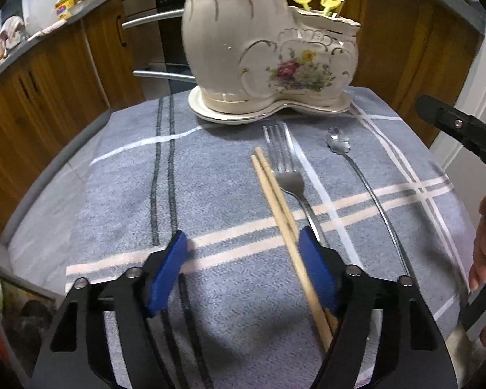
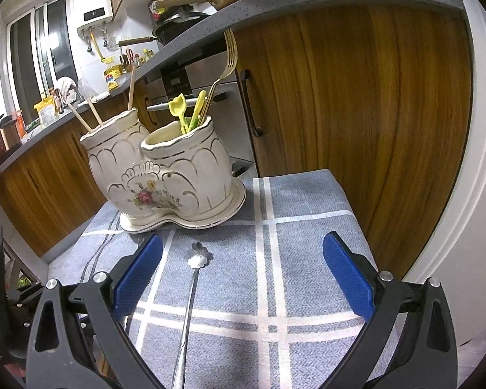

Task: Organize utensils
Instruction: 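Grasp a wooden chopstick with the left tool while the right tool grasps the flower-handled spoon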

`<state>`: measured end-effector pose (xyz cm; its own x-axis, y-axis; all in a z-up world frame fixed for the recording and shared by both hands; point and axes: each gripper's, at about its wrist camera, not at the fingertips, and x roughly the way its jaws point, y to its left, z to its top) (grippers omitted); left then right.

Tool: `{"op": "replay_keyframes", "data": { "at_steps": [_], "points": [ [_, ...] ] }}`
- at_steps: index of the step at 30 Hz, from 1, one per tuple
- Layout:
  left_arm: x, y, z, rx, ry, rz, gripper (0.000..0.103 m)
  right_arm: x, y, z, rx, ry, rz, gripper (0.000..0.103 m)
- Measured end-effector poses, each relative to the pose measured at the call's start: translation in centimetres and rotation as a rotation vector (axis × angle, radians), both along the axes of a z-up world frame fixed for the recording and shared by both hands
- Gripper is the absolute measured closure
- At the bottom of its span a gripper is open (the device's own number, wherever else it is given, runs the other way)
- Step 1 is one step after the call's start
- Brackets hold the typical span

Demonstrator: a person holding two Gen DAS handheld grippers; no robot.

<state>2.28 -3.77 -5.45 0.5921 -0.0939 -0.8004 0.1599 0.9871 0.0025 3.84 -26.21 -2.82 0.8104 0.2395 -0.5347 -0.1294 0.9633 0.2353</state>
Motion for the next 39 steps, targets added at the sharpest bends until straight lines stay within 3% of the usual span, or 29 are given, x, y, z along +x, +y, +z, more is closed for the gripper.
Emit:
{"op": "replay_keyframes", "data": {
  "at_steps": [2,7,17,21,27,30,35,39],
  "points": [
    [0.0,0.0,0.1,-0.014,0.011,-0.016,0.051,0.0,0.1,0.0,-0.004,0.002,0.002,0.005],
    [0.3,0.6,0.2,-0.032,0.023,-0.037,0.073,0.0,0.1,-0.1,-0.004,0.004,0.005,0.005],
    [-0.5,0.0,0.3,0.002,0.051,-0.089,0.074,-0.2,0.8,-0.1,-0.029,0.005,0.022,0.005],
    [-0.2,0.4,0.2,0.023,0.032,-0.085,0.095,0.0,1.2,-0.4,-0.046,0.026,0.037,0.005],
    [0.1,1.2,0.1,0.032,0.009,-0.086,0.096,0.3,2.9,-1.3,-0.145,0.104,0.103,0.008],
    [0.2,1.5,0.3,0.019,0.003,-0.083,0.097,0.6,3.5,-2.2,-0.148,0.174,0.156,0.02],
    [-0.1,1.9,0.7,0.014,-0.016,-0.082,0.097,0.9,5.1,-3.4,-0.179,0.239,0.218,0.056],
    [0.0,2.0,0.8,0.009,-0.019,-0.088,0.097,1.3,6.3,-4.0,-0.198,0.266,0.244,0.075]
  ]
}}
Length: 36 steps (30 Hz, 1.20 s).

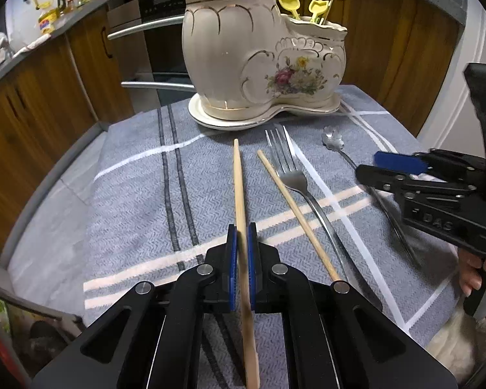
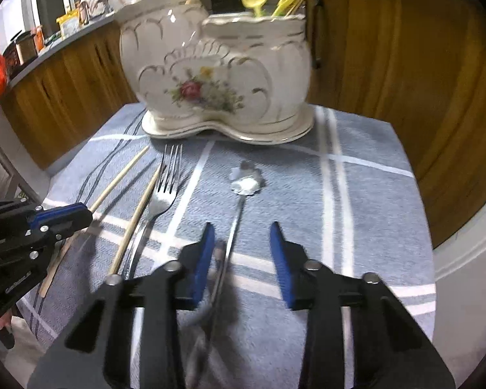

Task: Organize utensils
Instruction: 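Grasp a wooden chopstick with the left tool while the right tool grasps the flower-handled spoon, then drop the chopstick into the tall cup while the right tool drops the spoon into the short cup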

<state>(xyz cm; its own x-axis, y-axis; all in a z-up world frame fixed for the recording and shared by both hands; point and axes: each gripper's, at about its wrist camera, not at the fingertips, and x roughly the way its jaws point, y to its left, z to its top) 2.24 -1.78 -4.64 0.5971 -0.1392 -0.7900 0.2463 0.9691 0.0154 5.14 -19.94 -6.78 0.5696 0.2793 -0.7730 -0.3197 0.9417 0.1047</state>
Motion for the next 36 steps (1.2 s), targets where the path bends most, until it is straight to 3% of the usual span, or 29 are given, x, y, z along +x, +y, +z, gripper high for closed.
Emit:
{"op": "replay_keyframes", "data": {
  "at_steps": [4,13,18,25,36],
  "points": [
    [-0.3,0.2,0.1,-0.007,-0.004,0.001,0.097,0.4,0.9,-0.1,-0.034,-0.005,0.001,0.088],
    [-0.4,0.6,0.4,-0.029,-0.011,-0.006,0.097,1.3,2.5,-0.1,-0.102,-0.021,0.033,0.098],
    [-0.4,0.7,0.4,-0.038,-0.019,-0.007,0.097,0.8,2.0,0.6,-0.068,-0.056,0.02,0.1],
    [-1.1,1.1,2.3,-0.084,-0.112,-0.012,0.097,-1.4,0.7,3.4,0.027,-0.157,0.023,0.1],
    [-3.0,-0.4,5.8,-0.136,-0.299,-0.108,0.097,-3.8,-1.6,8.0,0.148,-0.371,-0.007,0.1]
  ]
}}
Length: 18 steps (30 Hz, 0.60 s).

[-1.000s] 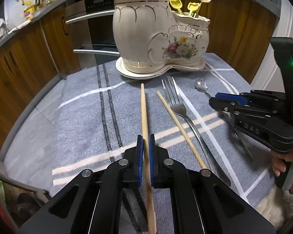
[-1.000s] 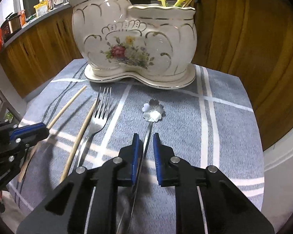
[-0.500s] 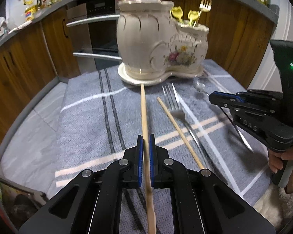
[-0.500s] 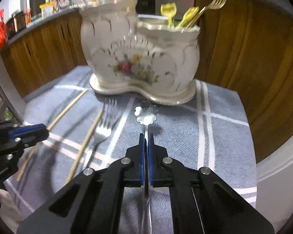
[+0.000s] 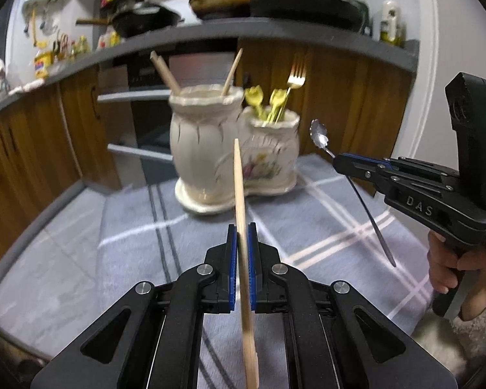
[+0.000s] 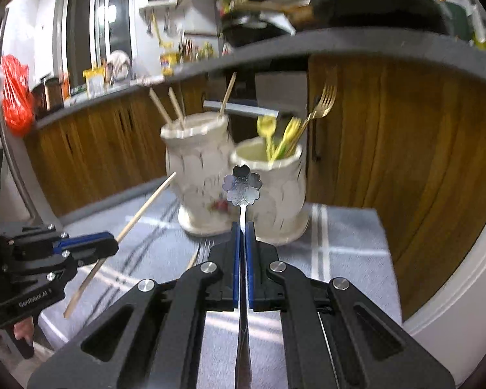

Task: Organize utensils
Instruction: 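Drop the chopstick into the tall cup while the right tool drops the spoon into the short cup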

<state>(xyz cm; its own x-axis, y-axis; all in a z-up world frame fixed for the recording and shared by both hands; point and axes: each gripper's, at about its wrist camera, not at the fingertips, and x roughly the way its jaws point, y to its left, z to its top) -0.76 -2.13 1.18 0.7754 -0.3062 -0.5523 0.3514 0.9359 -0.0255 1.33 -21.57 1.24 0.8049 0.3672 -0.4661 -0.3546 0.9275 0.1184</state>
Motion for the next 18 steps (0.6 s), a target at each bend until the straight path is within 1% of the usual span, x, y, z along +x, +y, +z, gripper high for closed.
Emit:
{"op": "replay_keyframes", "data": {
  "at_steps": [3,8,11,16,18],
  "points": [
    [-0.3,-0.1,1.1,-0.021,-0.049,-0.013,0.097,0.0,-0.5,1.1,0.04,-0.047,-0.021,0.1],
    [0.2,0.1,2.7,-0.054,-0.109,-0.018,0.097,1.0,-0.5,2.7,0.066,-0.106,-0.037,0.1],
    [1.0,0.4,3.9,-0.068,-0.168,-0.003,0.097,1.7,-0.1,3.7,0.066,-0.133,-0.035,0.1],
    [2.9,1.4,5.6,-0.147,-0.246,0.003,0.097,3.2,-0.2,5.6,0.091,-0.21,-0.054,0.1],
    [3.8,1.5,6.1,-0.158,-0.26,0.007,0.097,4.2,-0.4,6.5,0.12,-0.241,-0.061,0.1]
  ]
}}
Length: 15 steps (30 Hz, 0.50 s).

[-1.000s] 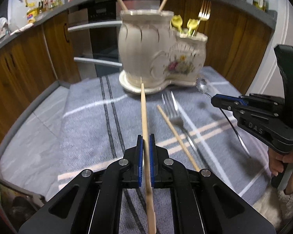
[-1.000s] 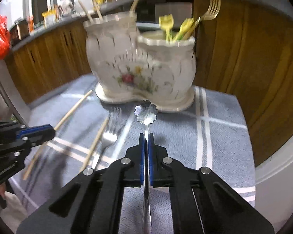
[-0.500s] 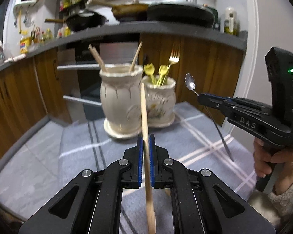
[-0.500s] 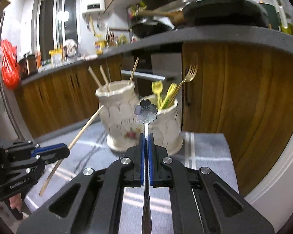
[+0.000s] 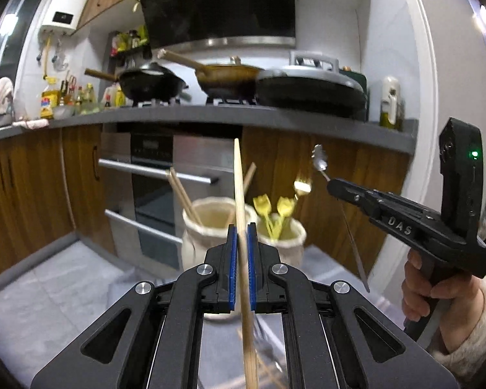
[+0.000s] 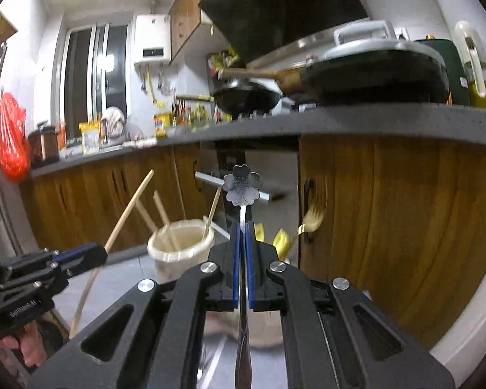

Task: Organize utensils
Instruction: 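Drop the chopstick into the tall cup while the right tool drops the spoon into the short cup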

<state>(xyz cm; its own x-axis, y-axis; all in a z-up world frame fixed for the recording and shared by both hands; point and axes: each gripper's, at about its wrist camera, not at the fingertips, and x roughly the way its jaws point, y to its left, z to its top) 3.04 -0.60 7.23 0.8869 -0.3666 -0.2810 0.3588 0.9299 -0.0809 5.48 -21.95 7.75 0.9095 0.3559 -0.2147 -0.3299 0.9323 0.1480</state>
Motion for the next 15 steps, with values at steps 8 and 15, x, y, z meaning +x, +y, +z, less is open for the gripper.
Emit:
{"op": "replay_keyframes", "data": {
  "at_steps": [8,15],
  "points": [
    [5.9,-0.7,1.9,-0.053,-0.019,-0.018,0.097,5.5,-0.6,1.0,0.134,0.004,0.0,0.1],
    [9.4,-1.3,3.7,-0.111,-0.121,0.05,0.097,7.9,0.6,1.0,0.169,-0.071,-0.04,0.1]
  ]
}}
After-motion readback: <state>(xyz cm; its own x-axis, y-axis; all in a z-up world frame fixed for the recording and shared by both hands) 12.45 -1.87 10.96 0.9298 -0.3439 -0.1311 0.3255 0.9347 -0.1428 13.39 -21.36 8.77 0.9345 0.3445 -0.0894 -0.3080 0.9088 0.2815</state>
